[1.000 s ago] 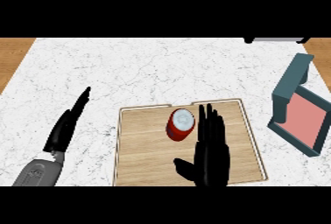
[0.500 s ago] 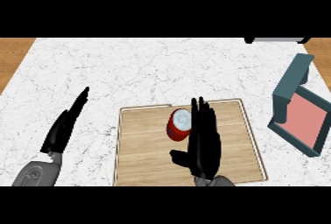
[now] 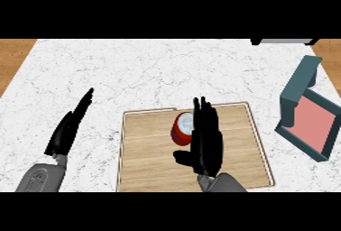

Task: Pick the can from the tray and place it in the cardboard box

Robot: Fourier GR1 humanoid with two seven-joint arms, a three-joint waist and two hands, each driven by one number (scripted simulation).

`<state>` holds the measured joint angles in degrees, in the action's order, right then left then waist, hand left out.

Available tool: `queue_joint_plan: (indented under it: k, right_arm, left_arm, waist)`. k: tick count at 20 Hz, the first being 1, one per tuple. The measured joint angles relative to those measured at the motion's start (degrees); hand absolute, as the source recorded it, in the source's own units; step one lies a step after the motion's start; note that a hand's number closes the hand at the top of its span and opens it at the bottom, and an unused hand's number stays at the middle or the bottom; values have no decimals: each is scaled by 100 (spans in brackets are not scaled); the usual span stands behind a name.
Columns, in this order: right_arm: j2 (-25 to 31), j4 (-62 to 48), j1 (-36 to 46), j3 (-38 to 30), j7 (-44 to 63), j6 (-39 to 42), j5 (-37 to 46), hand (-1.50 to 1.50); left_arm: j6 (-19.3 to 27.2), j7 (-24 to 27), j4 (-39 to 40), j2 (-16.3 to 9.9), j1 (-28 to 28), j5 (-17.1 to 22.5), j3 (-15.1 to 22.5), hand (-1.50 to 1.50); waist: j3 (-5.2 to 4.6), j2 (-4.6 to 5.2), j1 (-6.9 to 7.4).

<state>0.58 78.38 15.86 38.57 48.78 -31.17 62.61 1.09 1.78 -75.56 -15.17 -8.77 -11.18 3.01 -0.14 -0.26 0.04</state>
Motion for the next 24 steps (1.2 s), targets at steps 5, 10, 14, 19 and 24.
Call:
queue_joint_plan:
  k: [5, 10, 14, 19, 24]
  right_arm:
    - [47, -244, 140, -72, -53, -105, 160, 150]
    - [-37, -557, 531, 23, 280, -203, 866, 150]
    - [-51, -584, 477, -91, 318, -341, 1363, 150]
    - [-48, -606, 435, -176, 626, -393, 1998, 150]
    - [-14, -1218, 1136, -916, 713, 747, 1135, 150]
  left_arm:
    - [-70, 47, -61, 7, 86, -55, -90, 0]
    - [-181, -20, -50, -15, -5, -25, -178, 0]
    - [-144, 19, 10, 58, -22, -122, -184, 0]
    - [-146, 30, 22, 119, -26, -176, -218, 0]
    - [-188, 57, 8, 135, -79, -201, -176, 0]
  waist:
    - [-1, -25, -1]
    - [4, -26, 16]
    - [10, -7, 4]
    - [12, 7, 2]
    - [1, 21, 129]
